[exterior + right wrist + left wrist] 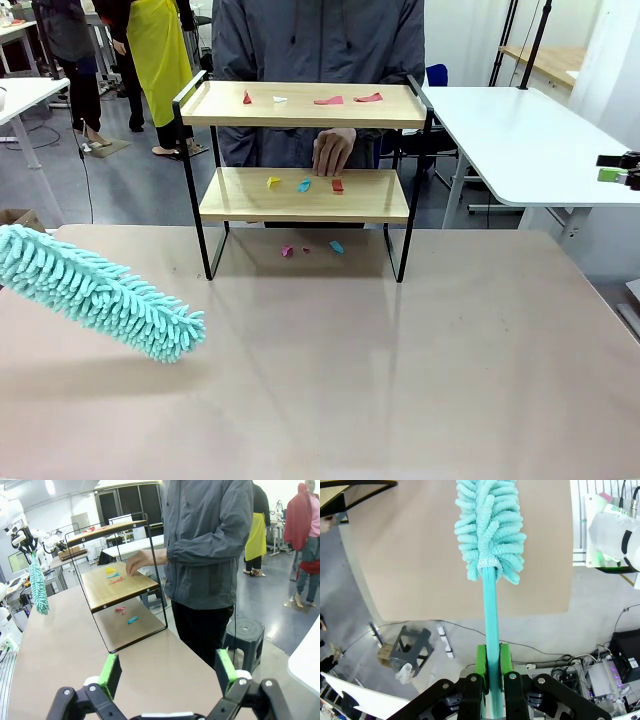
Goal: Clean the shelf.
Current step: Clean the specific section of the Shelf indicated by the human with the Duster.
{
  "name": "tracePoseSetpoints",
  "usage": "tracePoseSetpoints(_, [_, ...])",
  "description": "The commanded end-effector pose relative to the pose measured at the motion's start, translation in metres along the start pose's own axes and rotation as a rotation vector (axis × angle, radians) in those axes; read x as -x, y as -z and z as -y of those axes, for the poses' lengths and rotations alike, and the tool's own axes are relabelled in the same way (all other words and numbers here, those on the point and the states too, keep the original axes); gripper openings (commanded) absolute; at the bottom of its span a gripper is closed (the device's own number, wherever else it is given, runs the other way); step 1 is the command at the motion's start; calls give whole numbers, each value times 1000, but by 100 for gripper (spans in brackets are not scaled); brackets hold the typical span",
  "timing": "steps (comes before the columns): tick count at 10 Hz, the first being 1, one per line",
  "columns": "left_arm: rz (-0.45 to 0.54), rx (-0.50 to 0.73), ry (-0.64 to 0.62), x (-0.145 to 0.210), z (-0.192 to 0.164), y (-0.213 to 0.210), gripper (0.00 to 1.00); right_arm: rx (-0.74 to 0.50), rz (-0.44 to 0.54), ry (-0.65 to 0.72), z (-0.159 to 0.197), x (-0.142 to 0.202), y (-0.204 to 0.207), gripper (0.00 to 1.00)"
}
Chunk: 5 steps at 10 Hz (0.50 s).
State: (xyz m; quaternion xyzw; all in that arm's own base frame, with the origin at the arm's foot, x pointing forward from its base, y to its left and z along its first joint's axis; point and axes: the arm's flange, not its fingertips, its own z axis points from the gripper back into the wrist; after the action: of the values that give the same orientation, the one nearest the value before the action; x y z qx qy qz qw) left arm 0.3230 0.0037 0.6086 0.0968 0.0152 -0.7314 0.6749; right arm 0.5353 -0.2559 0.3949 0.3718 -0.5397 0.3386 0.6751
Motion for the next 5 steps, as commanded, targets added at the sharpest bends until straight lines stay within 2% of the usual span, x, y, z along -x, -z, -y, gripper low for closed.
tracePoseSetpoints(1, [-12,-2,12,3,2,-3,13,-1,-3,0,-1,-2,1,100])
tracePoseSetpoints(5, [-12,-2,12,3,2,-3,13,-1,-3,0,-1,-2,1,100])
